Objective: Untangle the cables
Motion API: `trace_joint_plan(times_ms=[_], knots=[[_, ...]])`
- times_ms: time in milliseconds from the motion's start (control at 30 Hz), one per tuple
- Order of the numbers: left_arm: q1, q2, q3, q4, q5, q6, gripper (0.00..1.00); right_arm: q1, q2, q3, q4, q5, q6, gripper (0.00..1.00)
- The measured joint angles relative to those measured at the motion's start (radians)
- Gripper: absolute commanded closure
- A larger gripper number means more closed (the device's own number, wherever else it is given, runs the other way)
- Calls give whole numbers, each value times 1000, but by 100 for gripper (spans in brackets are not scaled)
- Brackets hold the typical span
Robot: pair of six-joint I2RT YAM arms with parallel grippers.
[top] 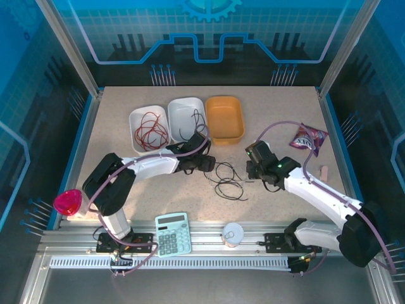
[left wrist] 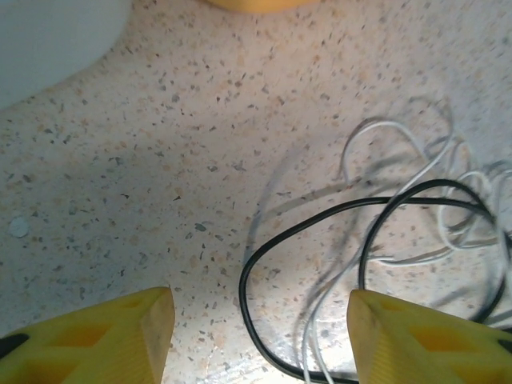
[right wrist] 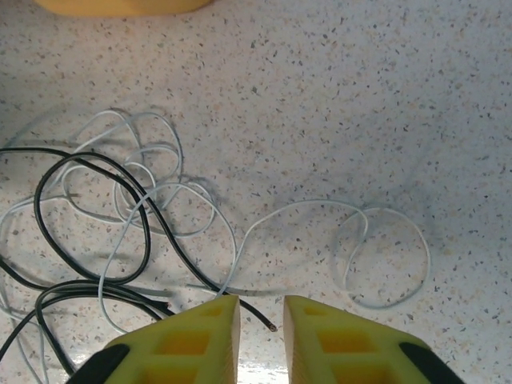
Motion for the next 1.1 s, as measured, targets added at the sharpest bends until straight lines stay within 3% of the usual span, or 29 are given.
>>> trace_joint_plan(times_ms=[100,233,300,1100], knots=[[0,39,22,-11,0,42,46,-4,13,0,-6,-15,11,45],[0,78,69,-26,1,98,51,-10,17,0,-9,-27,26,29],[0,93,94,-34,0,129,58,-15,17,0,-9,-32,32,0],[31,233,252,-206,55,320,59,-26,3,0,-20,-10,56,0]])
